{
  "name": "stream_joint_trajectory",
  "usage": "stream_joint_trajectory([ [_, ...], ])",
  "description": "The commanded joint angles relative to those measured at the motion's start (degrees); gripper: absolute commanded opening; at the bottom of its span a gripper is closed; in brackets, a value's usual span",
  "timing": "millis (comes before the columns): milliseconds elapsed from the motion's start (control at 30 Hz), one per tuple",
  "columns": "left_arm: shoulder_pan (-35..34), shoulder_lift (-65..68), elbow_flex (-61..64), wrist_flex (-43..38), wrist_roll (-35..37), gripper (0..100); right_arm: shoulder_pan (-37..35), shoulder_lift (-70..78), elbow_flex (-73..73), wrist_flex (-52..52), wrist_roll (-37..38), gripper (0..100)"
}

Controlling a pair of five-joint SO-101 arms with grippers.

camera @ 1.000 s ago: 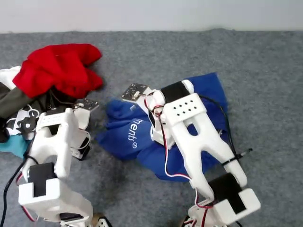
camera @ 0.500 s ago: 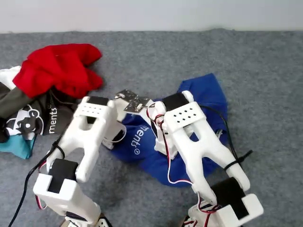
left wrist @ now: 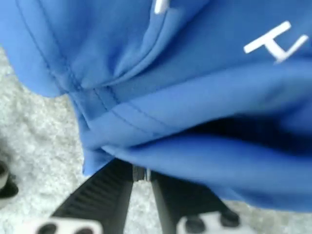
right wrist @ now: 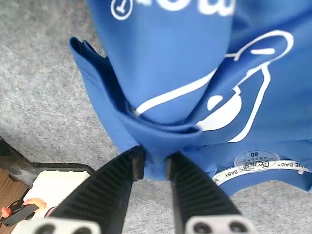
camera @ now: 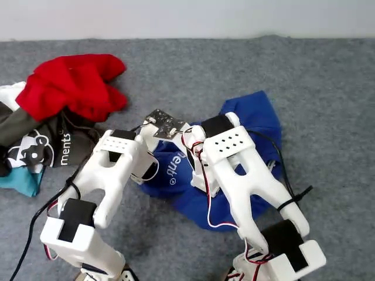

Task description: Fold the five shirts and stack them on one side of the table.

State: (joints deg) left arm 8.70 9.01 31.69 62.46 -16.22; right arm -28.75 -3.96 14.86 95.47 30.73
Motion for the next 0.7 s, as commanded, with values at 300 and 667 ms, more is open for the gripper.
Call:
stream_joint_trajectory([
  [300,0.00,13.19,-21.67,20.04,0.53,13,0.31,-2.07,0.00,0.13,0.18,10.7],
  [667,-2.99,23.91,-29.05,18.37,0.35,10,0.31,-1.98,0.00,0.13,0.18,10.7],
])
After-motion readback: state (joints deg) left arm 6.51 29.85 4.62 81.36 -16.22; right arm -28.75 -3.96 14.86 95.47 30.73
